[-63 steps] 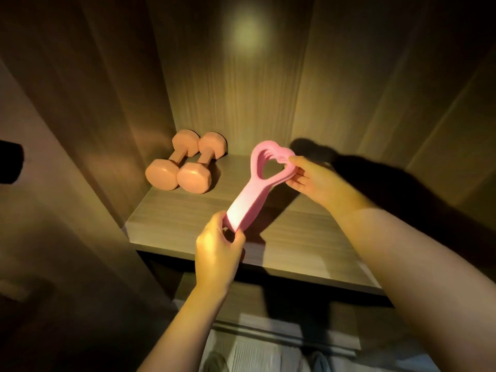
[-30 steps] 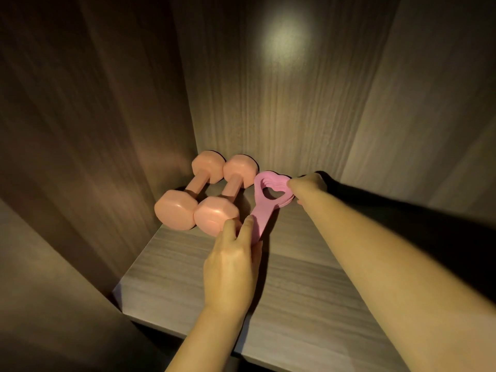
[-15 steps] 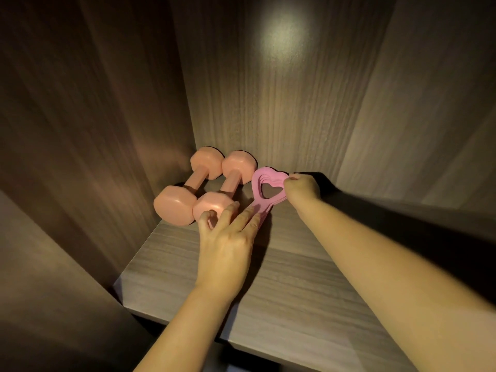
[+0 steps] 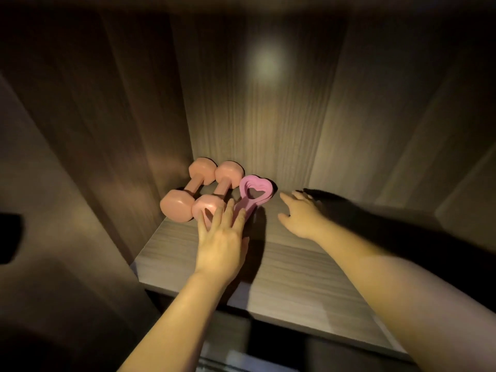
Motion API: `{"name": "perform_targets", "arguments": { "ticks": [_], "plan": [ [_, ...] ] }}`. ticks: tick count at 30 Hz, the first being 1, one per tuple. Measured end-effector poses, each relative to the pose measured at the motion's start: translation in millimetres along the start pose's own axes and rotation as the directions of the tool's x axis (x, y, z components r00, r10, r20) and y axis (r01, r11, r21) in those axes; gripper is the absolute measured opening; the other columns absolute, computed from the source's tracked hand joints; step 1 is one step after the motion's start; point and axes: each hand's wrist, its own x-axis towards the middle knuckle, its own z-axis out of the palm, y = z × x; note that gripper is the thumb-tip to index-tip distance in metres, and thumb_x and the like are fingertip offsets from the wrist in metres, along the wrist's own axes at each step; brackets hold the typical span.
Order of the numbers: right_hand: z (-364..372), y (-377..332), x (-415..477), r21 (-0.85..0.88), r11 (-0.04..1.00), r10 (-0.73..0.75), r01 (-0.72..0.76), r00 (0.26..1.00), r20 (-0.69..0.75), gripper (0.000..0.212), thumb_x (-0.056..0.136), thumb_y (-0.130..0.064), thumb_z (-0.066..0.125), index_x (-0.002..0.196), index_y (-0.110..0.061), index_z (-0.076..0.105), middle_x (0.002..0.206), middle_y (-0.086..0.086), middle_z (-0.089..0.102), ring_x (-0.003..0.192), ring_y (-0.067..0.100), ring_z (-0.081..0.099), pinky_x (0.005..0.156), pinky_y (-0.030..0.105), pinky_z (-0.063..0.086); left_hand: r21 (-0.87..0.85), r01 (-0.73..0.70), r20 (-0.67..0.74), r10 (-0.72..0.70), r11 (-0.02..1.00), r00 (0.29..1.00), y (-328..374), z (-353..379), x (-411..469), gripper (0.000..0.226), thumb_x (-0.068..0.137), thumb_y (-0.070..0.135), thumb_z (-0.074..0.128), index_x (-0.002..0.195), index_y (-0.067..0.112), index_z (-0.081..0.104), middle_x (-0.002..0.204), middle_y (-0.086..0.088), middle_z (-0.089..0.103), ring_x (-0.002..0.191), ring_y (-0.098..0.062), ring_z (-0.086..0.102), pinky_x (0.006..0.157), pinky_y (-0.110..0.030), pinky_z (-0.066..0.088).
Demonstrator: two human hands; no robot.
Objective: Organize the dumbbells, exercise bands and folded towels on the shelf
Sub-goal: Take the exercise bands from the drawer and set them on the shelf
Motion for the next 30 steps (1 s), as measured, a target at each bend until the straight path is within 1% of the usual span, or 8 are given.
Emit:
{"name": "perform_targets", "arguments": {
  "ticks": [2,4,8,14,17,21,24,30],
  "plan": [
    [-12.3,2.1,-40.2,-0.022,1.0,-0.006,0.006,1.0,0.022,0.064,0.102,-0.039,0.042,0.156,-0.025,0.013,0.164,0.006,0.002,0.15,0.029,0.0,0.119,0.047,0.005,0.003,0.022,0.116,-0.022,1.0,0.993,8.5,-23.7,-13.8,0.058,0.097,0.039,0.048,0.15,0.019,0.033,0.161,-0.012,0.019,0.15,-0.03,0.011,0.116,-0.063,0.008],
    [-22.0,4.8,-83.2,-0.11,0.994,-0.018,0.018,1.0,-0.004,0.063,0.101,-0.045,0.038,0.156,-0.028,0.012,0.164,0.003,0.001,0.15,0.027,-0.006,0.119,0.05,0.0,0.004,0.032,0.195,-0.032,0.999,0.98,18.0,-48.9,-34.4,0.056,0.099,0.04,0.042,0.15,0.019,0.029,0.163,-0.009,0.011,0.151,-0.028,0.002,0.117,-0.061,0.002],
    [-28.9,12.8,-180.6,-0.135,0.991,-0.026,0.023,1.0,-0.018,0.062,0.1,-0.049,0.034,0.155,-0.032,0.011,0.164,0.0,0.0,0.15,0.024,-0.007,0.12,0.05,0.004,-0.117,0.068,0.219,-0.041,0.991,0.975,36.0,-87.2,-93.7,0.055,0.099,0.039,0.043,0.149,0.021,0.03,0.162,-0.004,0.016,0.15,-0.021,0.005,0.118,-0.057,0.003],
    [10.5,27.1,-328.2,-0.146,0.987,-0.08,0.066,0.993,-0.091,0.062,0.1,-0.049,0.037,0.154,-0.031,0.015,0.164,0.003,0.006,0.15,0.027,-0.003,0.12,0.052,0.004,-0.226,0.042,0.166,-0.004,0.973,0.986,61.6,-120.8,-208.1,0.05,0.099,0.04,0.044,0.146,0.024,0.037,0.16,-0.001,0.022,0.15,-0.019,0.009,0.12,-0.053,0.007],
    [28.7,29.4,-373.4,-0.135,0.987,-0.096,0.083,0.991,-0.091,0.062,0.1,-0.05,0.036,0.155,-0.03,0.014,0.164,0.004,0.006,0.15,0.027,-0.002,0.12,0.052,0.004,-0.29,0.029,0.163,0.02,0.957,0.986,79.2,-133.8,-256.4,0.051,0.099,0.041,0.045,0.146,0.024,0.037,0.158,0.002,0.025,0.149,-0.016,0.01,0.12,-0.052,0.005],
    [25.1,24.9,-389.7,-0.16,0.977,-0.165,0.142,0.975,-0.149,0.062,0.1,-0.051,0.035,0.155,-0.031,0.013,0.163,0.003,0.008,0.15,0.025,-0.002,0.12,0.051,0.005,-0.292,-0.034,0.13,0.075,0.956,0.989,94.5,-146.6,-276.1,0.053,0.099,0.044,0.044,0.148,0.028,0.034,0.159,0.005,0.024,0.149,-0.014,0.009,0.12,-0.049,0.001],
    [12.0,21.2,-378.7,-0.131,0.979,-0.182,0.159,0.965,-0.19,0.062,0.1,-0.05,0.034,0.155,-0.031,0.013,0.163,0.002,0.008,0.15,0.025,-0.003,0.12,0.051,0.003,-0.307,-0.026,0.095,0.058,0.951,0.994,95.5,-154.3,-263.3,0.052,0.1,0.043,0.042,0.148,0.028,0.034,0.159,0.005,0.025,0.149,-0.014,0.01,0.12,-0.048,0.001],
    [13.7,28.2,-326.1,-0.102,0.985,-0.146,0.139,0.987,-0.062,0.062,0.101,-0.052,0.031,0.155,-0.031,0.009,0.164,0.002,0.002,0.15,0.024,-0.006,0.121,0.051,0.002,-0.325,0.021,0.238,0.061,0.945,0.969,94.5,-139.5,-216.1,0.053,0.1,0.045,0.039,0.15,0.027,0.031,0.159,0.005,0.023,0.149,-0.013,0.009,0.121,-0.047,0.002]
  ]
}}
